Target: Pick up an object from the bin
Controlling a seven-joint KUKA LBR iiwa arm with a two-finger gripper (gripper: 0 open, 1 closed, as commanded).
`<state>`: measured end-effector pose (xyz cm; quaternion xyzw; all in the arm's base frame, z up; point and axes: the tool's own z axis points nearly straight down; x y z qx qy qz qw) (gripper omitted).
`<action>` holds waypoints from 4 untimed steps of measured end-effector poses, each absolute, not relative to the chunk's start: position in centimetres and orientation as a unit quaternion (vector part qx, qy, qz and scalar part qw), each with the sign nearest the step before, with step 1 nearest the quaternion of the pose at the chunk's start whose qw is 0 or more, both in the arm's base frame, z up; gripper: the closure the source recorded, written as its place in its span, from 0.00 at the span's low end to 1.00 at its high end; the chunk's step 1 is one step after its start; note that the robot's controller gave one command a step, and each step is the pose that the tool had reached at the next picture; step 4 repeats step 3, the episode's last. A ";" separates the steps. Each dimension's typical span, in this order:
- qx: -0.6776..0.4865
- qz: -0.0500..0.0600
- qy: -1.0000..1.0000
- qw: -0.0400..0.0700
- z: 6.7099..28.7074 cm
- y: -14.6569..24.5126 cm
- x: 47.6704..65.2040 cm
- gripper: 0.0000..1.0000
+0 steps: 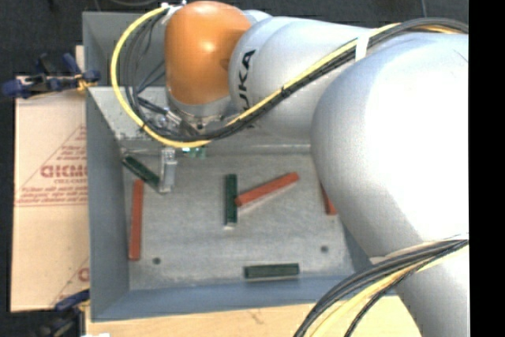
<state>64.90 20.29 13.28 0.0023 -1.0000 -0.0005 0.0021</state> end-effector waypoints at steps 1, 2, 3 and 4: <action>-0.044 0.000 -0.999 0.006 6.7 20.2 65.1 0.00; -0.046 -0.001 -0.999 -0.001 7.1 20.2 65.4 1.00; -0.059 -0.002 -0.998 -0.006 20.9 18.3 62.8 1.00; -0.059 -0.002 -0.998 -0.006 20.9 18.3 62.8 1.00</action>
Offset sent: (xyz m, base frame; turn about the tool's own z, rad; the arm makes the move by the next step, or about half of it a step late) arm 0.0039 -0.0004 -0.0628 0.0970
